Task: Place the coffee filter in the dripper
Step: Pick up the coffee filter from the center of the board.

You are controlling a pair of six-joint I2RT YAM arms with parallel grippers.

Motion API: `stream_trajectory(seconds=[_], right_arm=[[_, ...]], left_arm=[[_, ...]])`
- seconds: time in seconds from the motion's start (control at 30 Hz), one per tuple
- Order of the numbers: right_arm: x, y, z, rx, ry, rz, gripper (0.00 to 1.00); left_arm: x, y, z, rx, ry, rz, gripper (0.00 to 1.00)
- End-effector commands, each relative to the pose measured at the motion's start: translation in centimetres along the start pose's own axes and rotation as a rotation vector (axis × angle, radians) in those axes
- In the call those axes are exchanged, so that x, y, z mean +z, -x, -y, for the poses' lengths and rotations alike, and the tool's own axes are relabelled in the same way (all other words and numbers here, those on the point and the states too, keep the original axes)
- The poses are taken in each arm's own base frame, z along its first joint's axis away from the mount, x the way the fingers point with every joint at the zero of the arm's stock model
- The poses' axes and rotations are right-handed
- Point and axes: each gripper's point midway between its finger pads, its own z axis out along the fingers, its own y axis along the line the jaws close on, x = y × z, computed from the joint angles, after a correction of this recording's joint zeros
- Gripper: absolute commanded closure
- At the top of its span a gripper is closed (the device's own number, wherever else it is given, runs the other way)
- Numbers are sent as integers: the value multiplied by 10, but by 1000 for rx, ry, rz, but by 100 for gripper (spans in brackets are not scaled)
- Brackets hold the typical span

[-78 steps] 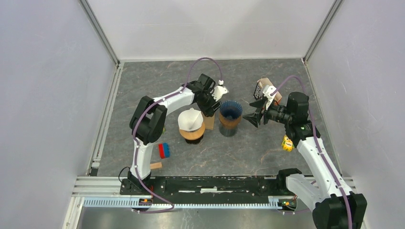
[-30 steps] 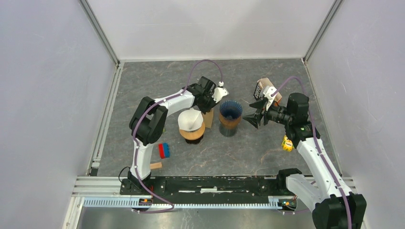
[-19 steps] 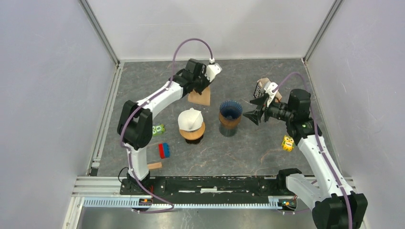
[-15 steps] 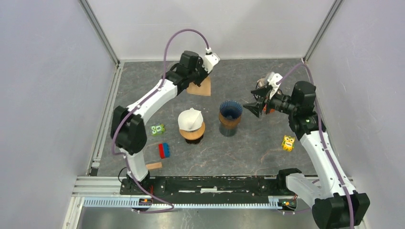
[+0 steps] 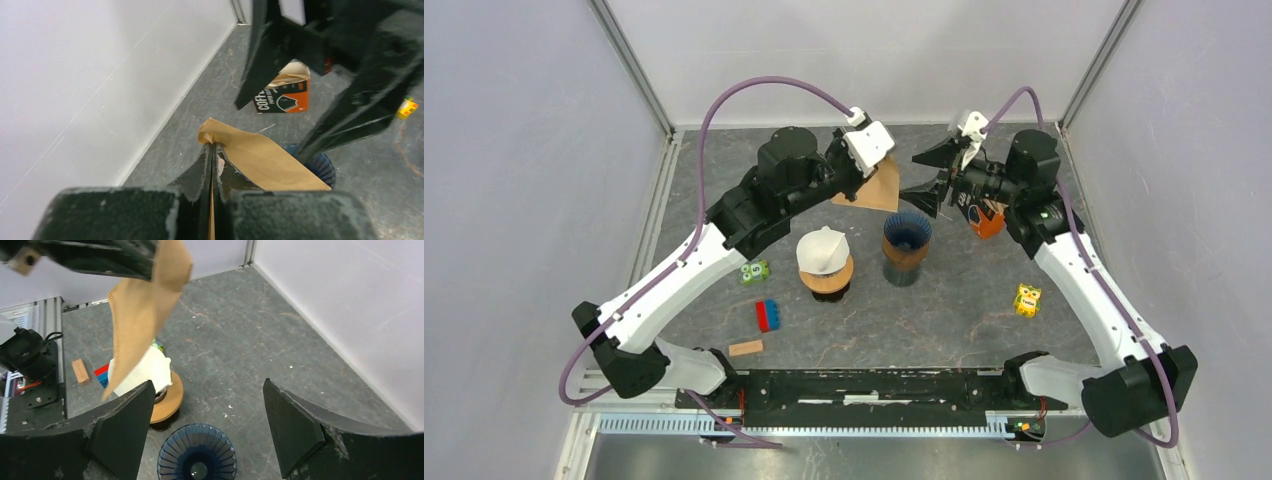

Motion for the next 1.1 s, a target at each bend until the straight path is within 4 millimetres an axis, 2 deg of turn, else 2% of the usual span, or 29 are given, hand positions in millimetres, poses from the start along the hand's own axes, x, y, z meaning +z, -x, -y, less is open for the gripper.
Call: stream_trajectory(seconds=[0.0,0.13,0.43,0.63,0.8,0.9,0.97,1.03,1.07], right_arm=[[8,18,-14,-2,60,62,13],[5,19,-28,42,113,94,12],[-6,-3,-24,22,30,47,11],[5,-12,-19,122,35,55,10],[13,-14,-23,204,93,78,11],[17,-18,-28,245,131,84,16],[18,-21,-32,275,159,92,27],[19,-23,-35,280,181,97,44],[18,-23,-36,274,188,100,59]], left_arm=[[-4,-20,16,-43,-3,-75,98],[-2,-24,24,-38,-11,-88,98],[1,-35,23,14,13,-113,98],[1,-29,34,-41,-21,-94,98],[7,-33,43,-61,-41,-104,98],[11,-33,47,-77,-51,-105,98],[12,-34,51,-89,-62,-108,98],[14,-36,55,-98,-74,-111,98],[13,-37,56,-103,-78,-112,98]])
